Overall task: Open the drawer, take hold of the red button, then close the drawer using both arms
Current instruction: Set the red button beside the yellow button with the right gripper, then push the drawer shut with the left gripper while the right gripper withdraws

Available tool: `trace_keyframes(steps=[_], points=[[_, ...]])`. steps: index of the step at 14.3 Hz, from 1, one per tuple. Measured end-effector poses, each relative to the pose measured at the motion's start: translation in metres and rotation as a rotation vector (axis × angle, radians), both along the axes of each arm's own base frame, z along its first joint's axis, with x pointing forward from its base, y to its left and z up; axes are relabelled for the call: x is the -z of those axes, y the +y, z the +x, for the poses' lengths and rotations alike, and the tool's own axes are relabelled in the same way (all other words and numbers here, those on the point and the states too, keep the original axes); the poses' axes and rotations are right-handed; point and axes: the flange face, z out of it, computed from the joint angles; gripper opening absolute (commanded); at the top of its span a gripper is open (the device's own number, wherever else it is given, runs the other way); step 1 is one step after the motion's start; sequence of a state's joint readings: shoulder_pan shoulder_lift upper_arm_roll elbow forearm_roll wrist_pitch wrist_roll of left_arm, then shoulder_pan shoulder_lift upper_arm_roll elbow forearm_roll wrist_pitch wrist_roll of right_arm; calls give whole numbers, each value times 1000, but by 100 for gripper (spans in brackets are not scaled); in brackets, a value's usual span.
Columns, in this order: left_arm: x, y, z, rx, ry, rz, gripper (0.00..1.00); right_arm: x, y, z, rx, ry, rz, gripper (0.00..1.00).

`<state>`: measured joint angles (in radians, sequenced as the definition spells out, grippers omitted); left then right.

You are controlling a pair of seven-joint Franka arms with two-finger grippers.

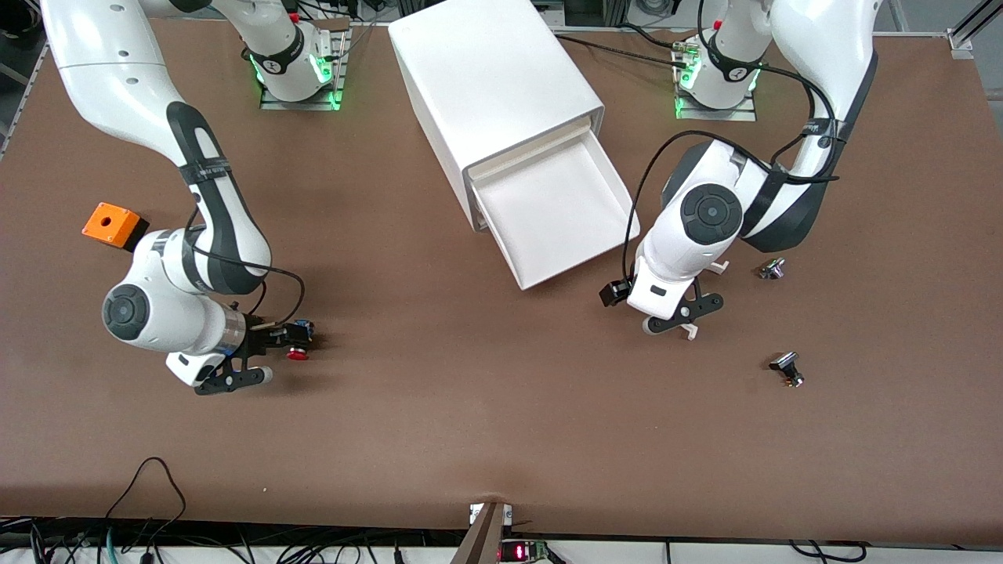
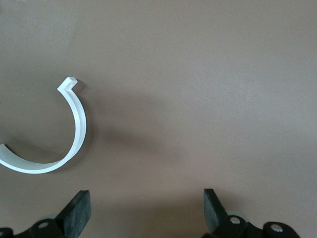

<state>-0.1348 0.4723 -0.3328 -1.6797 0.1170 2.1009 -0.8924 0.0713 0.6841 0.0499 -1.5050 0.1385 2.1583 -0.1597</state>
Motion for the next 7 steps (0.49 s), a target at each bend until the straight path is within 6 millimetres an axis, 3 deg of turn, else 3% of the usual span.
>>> trace_keyframes(steps=[4, 7], points=[[1, 1, 1, -1, 0, -1, 100, -49, -3, 1, -10, -30, -11, 99], [2, 0, 3, -5, -13, -9, 100, -100, -9, -4, -3, -45, -54, 99]])
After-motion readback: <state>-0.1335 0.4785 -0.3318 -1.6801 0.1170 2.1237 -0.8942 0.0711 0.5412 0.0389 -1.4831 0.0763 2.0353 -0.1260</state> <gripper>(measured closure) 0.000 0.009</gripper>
